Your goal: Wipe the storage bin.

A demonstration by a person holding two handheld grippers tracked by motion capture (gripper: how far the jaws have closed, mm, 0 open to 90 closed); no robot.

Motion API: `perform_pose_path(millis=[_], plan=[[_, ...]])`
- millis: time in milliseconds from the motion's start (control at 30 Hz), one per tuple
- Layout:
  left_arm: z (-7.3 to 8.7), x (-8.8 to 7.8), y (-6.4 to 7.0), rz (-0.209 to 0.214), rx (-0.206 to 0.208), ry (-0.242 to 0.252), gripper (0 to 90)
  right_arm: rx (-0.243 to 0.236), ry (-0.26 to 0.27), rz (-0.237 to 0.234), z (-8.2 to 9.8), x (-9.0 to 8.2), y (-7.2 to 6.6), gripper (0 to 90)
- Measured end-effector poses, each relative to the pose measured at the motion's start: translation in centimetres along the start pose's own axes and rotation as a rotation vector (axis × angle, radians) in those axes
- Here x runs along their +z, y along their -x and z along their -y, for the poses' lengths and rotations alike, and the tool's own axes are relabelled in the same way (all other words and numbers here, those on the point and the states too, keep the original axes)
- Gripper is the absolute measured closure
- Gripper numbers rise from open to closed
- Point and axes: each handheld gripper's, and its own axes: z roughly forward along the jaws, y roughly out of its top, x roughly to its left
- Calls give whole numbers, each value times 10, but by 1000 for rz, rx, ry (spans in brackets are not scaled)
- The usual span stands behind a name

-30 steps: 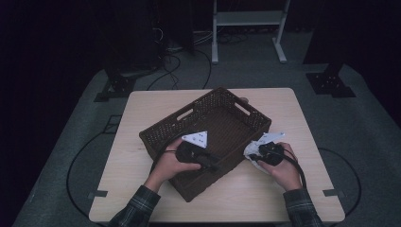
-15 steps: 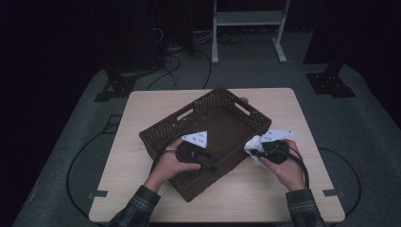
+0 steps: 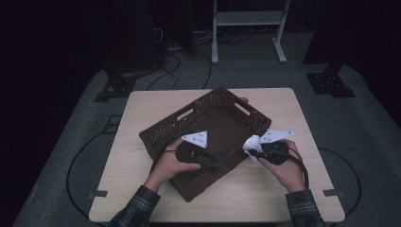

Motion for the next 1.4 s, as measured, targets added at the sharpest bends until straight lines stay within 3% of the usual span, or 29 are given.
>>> perform_pose_path(millis=[367,1167,1400], plan=[[0,0,0,-2,1,0,608,1,-55,-17,9,20,0,742],[0,0,0,0,1,-2,608,41,-151,-61,29,45,3,740],[0,0,0,2,-8,0,607,6,-189,-55,30,49,-5,740]])
